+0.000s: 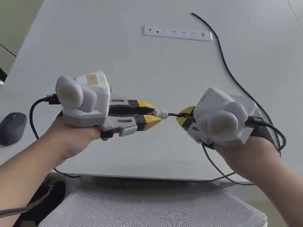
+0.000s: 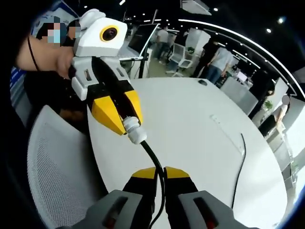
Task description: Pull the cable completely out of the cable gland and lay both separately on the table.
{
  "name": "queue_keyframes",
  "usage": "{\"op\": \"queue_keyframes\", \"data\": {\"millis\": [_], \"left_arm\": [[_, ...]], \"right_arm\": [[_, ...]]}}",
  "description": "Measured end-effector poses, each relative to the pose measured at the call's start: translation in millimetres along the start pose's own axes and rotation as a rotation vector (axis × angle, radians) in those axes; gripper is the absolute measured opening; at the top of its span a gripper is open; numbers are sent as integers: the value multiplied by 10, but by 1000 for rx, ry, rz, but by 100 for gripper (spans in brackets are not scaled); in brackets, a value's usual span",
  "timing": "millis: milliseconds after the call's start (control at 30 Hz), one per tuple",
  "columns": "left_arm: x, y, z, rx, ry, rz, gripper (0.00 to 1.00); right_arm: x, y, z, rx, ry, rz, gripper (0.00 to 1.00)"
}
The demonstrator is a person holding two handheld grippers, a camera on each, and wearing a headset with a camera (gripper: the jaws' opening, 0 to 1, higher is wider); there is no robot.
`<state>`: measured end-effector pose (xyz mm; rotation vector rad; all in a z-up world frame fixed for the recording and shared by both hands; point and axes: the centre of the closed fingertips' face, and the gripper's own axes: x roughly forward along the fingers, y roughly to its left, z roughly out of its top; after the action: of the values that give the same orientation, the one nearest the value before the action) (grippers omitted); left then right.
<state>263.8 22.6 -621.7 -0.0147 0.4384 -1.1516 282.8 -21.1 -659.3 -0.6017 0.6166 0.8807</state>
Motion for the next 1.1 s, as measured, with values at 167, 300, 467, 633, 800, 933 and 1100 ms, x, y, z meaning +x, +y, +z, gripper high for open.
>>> {"op": "queue_keyframes", "data": {"millis": [167, 300, 467, 633, 800, 933, 1100], "left_arm": [[-6, -1, -7, -1, 2, 1, 15], [3, -12, -3, -1, -1, 0, 15], [31, -19, 21, 2, -9, -2, 15], [60, -35, 19, 5, -3, -7, 15], [61, -29, 1, 4, 2, -8, 15], [57, -28, 8, 2, -1, -9, 15], [48, -13, 16, 1, -1, -8, 15]], "right_arm": [[28, -134, -240, 114, 35, -17, 0], [47, -203, -370, 287, 34, -4, 0], [94, -215, -553, 474, 58, 18, 0], [147, -230, -748, 605, 94, 19, 0], [165, -218, -796, 639, 117, 12, 0], [165, -201, -777, 646, 119, 10, 0], [171, -181, -758, 636, 117, 17, 0]]}}
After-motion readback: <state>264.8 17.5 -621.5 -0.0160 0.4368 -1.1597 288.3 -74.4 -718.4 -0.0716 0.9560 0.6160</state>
